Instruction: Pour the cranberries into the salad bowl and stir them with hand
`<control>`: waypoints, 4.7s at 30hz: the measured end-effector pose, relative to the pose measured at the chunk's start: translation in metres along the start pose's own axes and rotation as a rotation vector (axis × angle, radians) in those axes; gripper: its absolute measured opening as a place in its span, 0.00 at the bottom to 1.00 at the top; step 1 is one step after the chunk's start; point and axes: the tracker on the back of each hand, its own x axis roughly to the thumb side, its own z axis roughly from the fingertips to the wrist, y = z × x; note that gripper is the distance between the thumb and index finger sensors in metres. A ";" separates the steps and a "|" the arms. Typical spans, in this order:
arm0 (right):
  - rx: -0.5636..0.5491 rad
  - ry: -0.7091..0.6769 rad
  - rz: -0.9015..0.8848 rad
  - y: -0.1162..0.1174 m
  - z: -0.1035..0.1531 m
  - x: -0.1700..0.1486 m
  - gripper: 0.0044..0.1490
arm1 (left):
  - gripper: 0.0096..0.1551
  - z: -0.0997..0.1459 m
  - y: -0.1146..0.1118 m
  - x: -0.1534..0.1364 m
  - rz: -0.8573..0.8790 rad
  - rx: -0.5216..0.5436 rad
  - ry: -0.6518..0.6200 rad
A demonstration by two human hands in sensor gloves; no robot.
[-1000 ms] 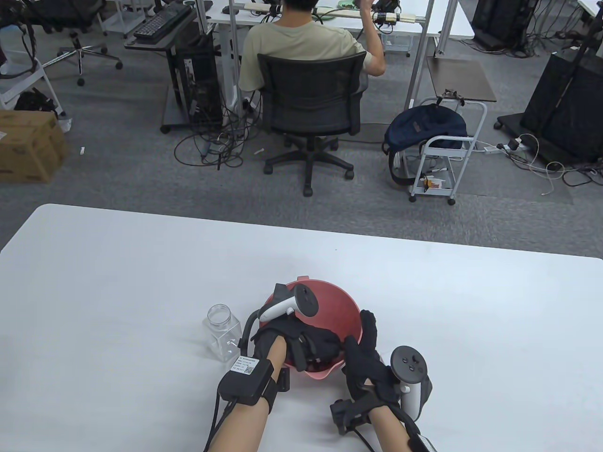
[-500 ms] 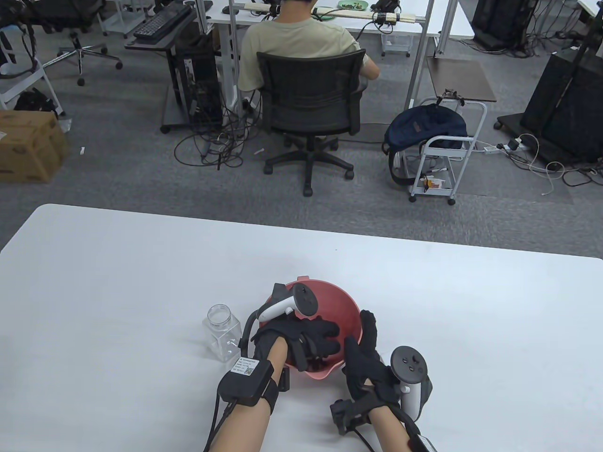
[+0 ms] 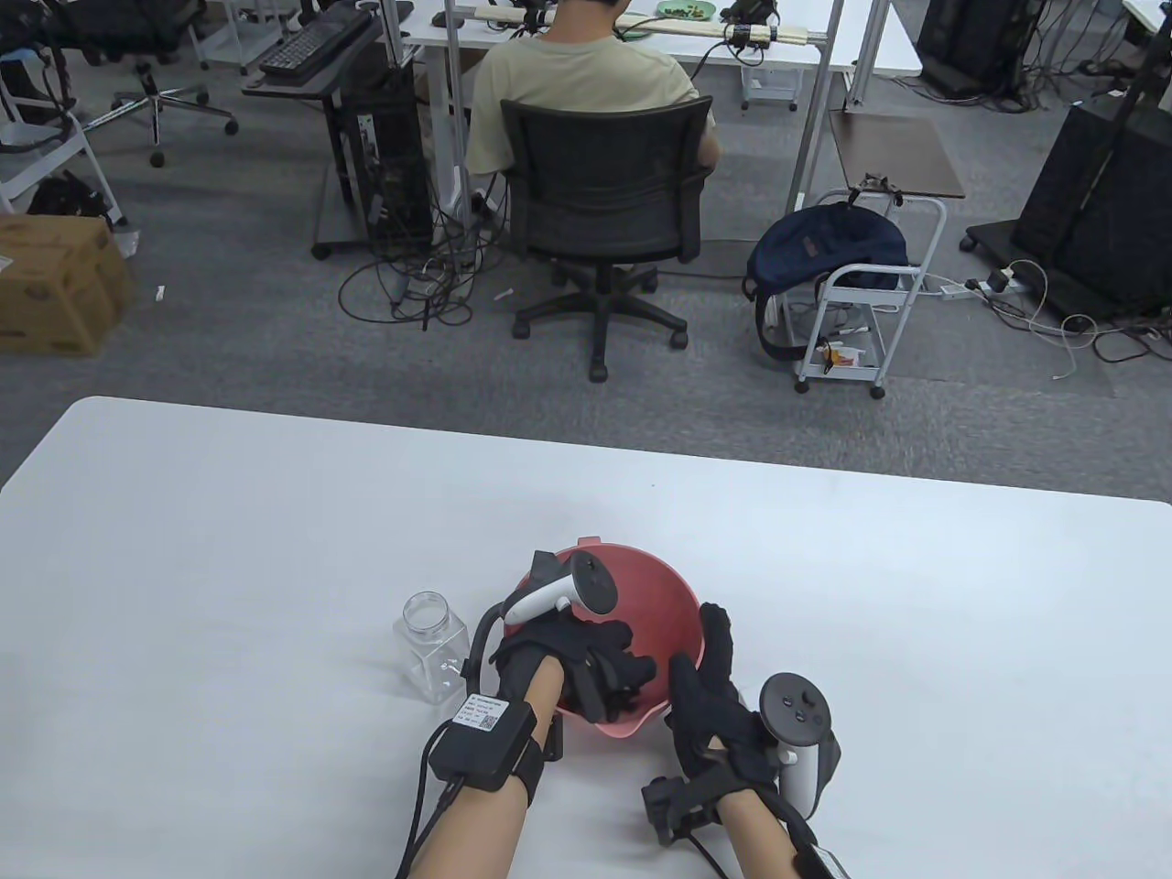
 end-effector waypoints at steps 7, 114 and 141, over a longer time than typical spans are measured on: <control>0.000 0.000 0.000 0.000 0.000 0.000 0.45 | 0.52 0.000 0.000 -0.001 0.010 -0.010 0.020; 0.004 -0.015 0.018 0.001 -0.001 0.000 0.45 | 0.34 -0.002 -0.004 0.001 -0.067 0.032 0.004; 0.003 -0.001 0.001 0.001 -0.002 -0.002 0.45 | 0.46 -0.002 -0.004 0.001 -0.052 0.037 0.031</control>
